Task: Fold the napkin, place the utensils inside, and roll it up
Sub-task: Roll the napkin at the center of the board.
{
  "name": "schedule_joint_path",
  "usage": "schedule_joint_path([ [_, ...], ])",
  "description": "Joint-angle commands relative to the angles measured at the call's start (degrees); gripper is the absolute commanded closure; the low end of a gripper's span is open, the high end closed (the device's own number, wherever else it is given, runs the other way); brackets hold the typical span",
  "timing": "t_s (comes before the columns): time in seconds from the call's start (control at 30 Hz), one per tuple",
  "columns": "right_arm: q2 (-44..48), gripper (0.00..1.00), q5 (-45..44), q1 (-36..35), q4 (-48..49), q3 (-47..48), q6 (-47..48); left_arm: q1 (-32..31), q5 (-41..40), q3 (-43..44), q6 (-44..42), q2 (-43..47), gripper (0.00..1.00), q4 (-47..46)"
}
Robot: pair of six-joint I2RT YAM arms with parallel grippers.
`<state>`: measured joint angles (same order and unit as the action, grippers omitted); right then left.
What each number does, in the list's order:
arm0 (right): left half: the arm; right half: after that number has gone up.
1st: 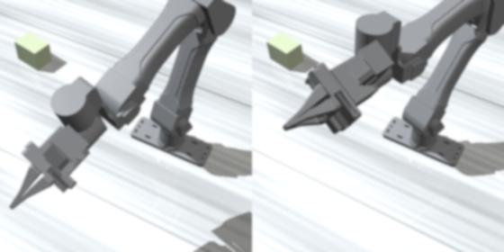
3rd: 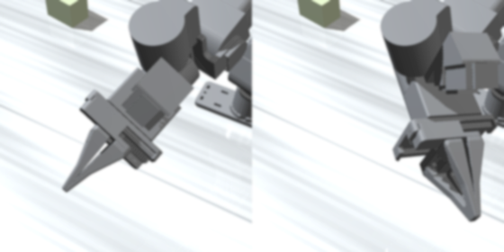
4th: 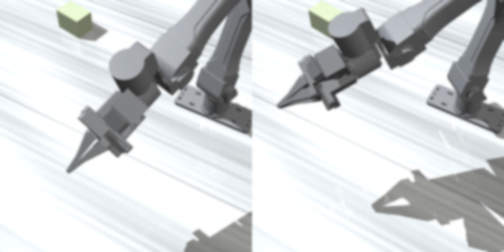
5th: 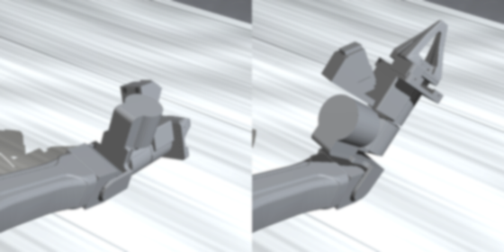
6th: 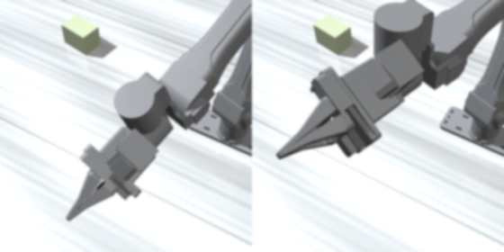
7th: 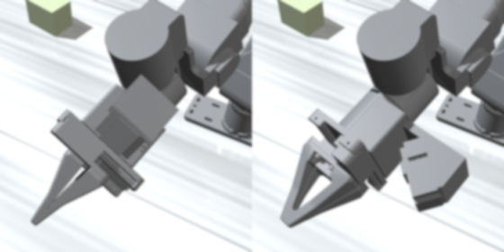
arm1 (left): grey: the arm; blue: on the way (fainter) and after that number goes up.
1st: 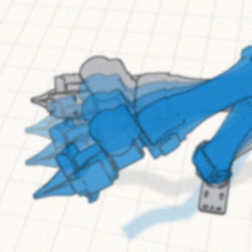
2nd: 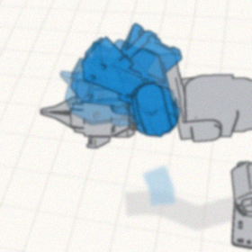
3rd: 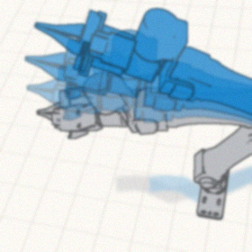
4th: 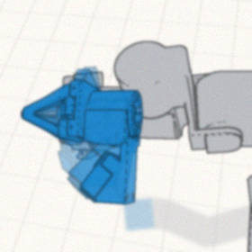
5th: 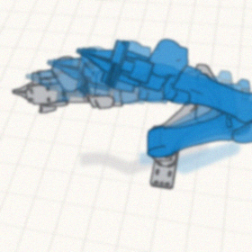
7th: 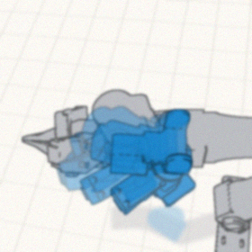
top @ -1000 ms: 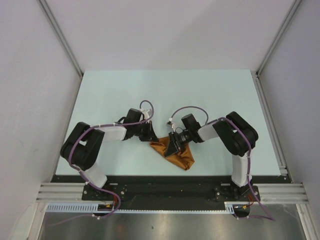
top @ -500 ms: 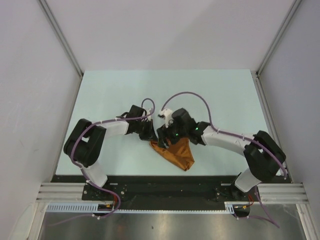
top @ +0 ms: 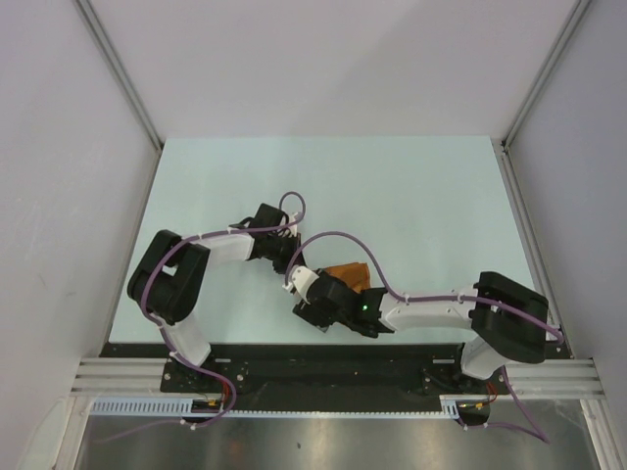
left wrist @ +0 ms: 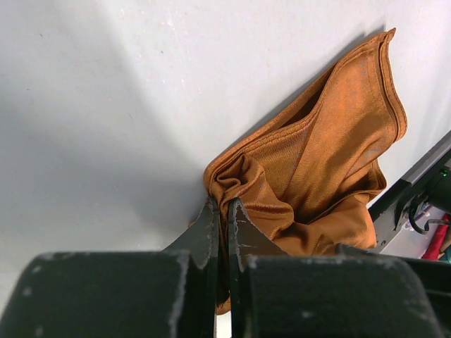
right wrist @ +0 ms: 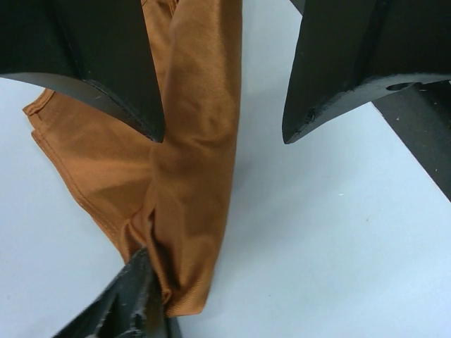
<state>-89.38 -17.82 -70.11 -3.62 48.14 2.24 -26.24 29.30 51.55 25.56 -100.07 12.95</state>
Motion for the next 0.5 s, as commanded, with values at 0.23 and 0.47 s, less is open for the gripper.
schedule_joint_path([
  [0.23,-5.4,0.37,-1.5,1.5,5.3,-0.9,1.3,-0.1,-1.8,1.0,-2.3,-1.0,1.00,4.3],
  [0.47,-7.4,0.51,3.7,4.5,4.2,-1.1,1.4,-0.1,-1.9,1.2,-2.6,-1.0,1.00,4.8],
])
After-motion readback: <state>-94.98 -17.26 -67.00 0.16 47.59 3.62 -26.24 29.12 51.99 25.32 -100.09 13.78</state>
